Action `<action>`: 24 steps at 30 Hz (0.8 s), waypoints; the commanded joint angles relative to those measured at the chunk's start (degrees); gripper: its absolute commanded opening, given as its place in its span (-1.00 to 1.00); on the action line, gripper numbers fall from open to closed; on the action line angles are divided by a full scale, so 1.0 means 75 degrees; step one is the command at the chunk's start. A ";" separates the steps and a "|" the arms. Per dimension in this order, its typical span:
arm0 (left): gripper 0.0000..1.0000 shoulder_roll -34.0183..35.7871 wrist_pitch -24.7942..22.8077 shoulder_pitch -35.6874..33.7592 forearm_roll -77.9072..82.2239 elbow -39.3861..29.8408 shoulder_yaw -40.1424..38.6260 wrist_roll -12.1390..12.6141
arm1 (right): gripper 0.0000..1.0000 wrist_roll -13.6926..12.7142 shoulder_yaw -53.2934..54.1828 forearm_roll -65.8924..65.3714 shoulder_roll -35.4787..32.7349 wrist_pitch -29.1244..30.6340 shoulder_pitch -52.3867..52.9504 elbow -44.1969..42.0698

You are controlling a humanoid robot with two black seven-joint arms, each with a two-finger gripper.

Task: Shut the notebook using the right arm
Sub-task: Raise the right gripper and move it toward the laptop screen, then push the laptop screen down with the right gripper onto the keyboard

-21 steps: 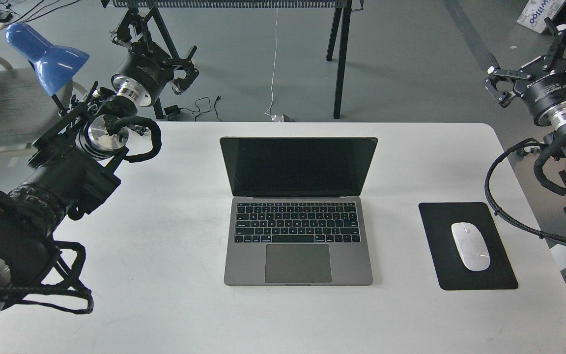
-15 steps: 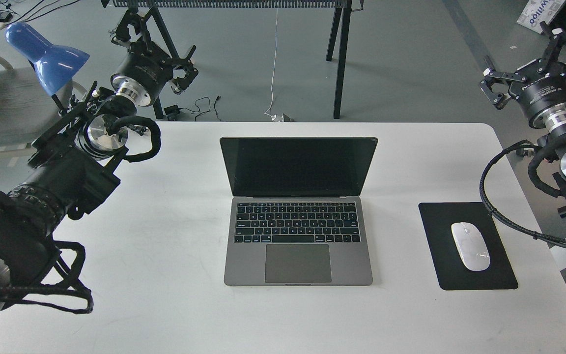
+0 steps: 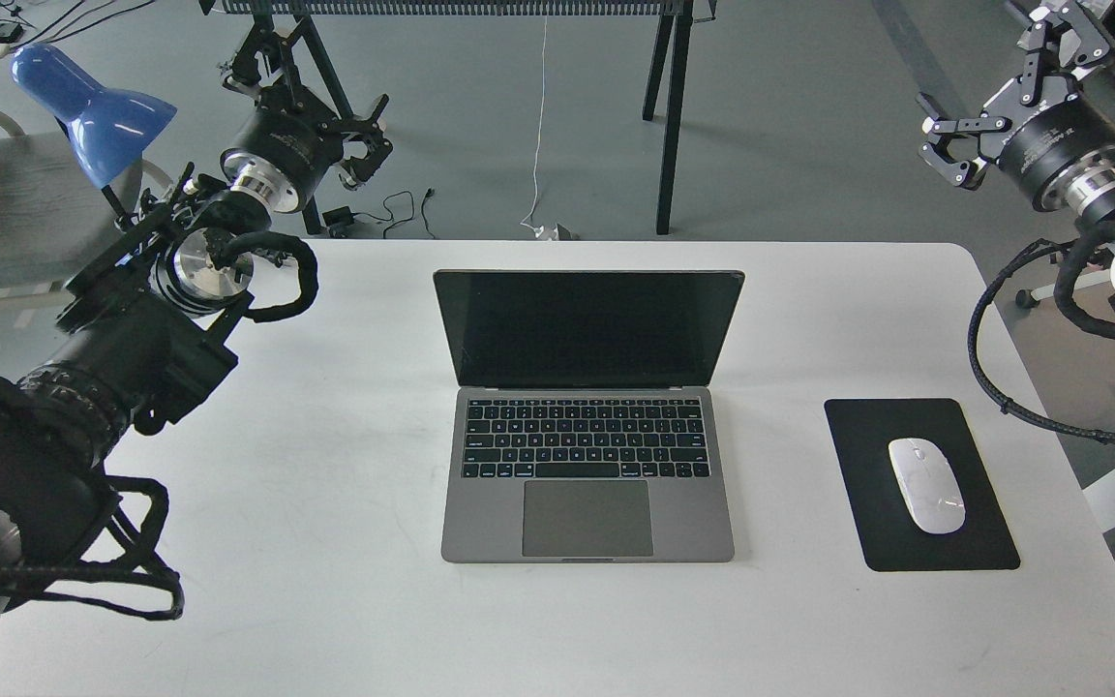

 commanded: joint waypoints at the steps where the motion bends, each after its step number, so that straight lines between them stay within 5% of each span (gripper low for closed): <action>1: 1.00 -0.0011 0.0000 0.0011 -0.0001 -0.0001 0.0006 0.0004 | 1.00 -0.0012 -0.1225 -0.0012 0.0025 -0.0001 0.0505 0.0030; 8: 1.00 -0.0011 0.0000 0.0011 -0.0001 -0.0001 -0.0006 -0.0020 | 1.00 -0.0082 -0.2763 -0.0176 0.0189 -0.0001 0.1010 0.0334; 24: 1.00 -0.0011 0.0000 0.0011 -0.0001 -0.0001 0.0006 -0.0008 | 1.00 -0.0281 -0.3291 -0.0622 0.0705 -0.0382 0.0565 0.1916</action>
